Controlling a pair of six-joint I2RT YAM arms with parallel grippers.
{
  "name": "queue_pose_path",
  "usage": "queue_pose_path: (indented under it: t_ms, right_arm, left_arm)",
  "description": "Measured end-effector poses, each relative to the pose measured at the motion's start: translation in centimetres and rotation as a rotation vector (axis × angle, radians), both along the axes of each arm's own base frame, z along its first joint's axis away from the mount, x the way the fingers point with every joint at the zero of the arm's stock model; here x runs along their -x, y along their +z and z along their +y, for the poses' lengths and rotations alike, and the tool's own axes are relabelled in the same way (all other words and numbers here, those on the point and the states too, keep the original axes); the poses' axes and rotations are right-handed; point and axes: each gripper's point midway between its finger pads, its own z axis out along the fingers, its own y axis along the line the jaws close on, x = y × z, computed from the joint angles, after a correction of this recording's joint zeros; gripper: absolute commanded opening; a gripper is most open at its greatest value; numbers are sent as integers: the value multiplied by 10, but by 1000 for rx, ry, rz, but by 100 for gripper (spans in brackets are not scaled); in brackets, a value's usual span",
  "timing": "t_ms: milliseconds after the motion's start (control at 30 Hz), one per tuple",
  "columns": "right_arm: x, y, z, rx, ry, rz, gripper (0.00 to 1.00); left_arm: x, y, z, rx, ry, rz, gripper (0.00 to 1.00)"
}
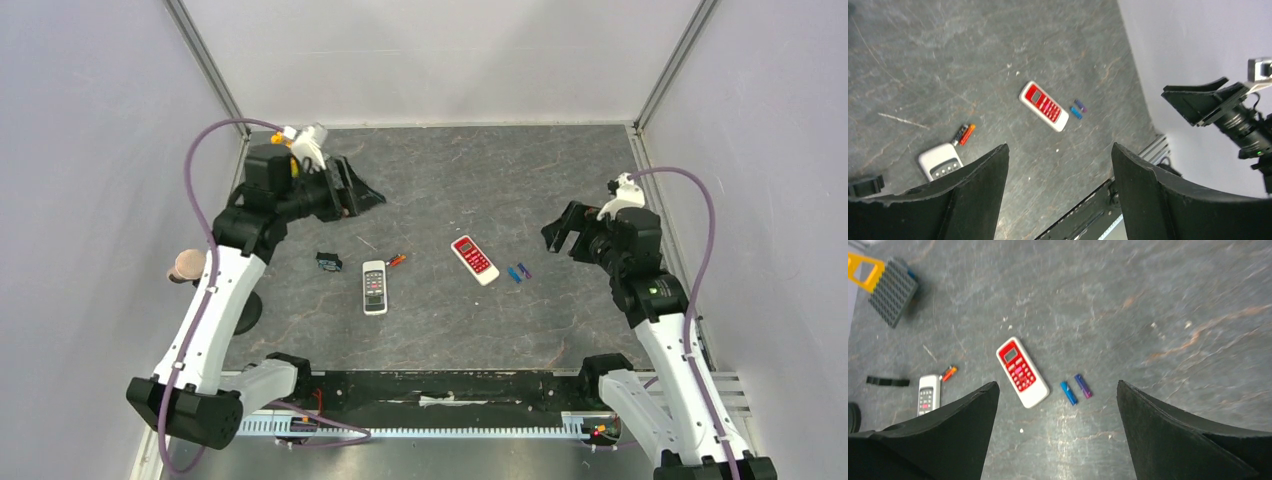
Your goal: Load the batteries into the remote control
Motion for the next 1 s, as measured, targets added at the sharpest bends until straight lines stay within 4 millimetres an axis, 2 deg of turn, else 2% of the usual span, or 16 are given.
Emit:
queue_pose_path:
  t_ms: [67,200,367,500,667,733,833,1000]
  right_arm:
    - [4,-17,7,-26,23,36,91]
    - [12,-34,20,-37,61,70,96]
    - [16,-47,47,14,139,96,98]
    - [18,-73,77,104,220,156,98]
    - [16,-127,100,278,305,287,98]
    - [11,-140,107,355,332,317,98]
    - [-3,-149,125,456,384,319,98]
    - [-28,-145,143,525,431,279,98]
  left_arm:
    - [9,-18,-11,-44,-18,32,78]
    - [23,-57,-23,-143,-23,78,76]
    - [40,-115,-11,-240,39,172,76]
    - [49,-142,1,-276,94,221,75]
    - [48,-141,9,-277,136,187,75]
    - [46,-137,10,-268,148,159,75]
    - [40,-125,13,-250,172,102,75]
    - [31,-110,14,-224,201,28,75]
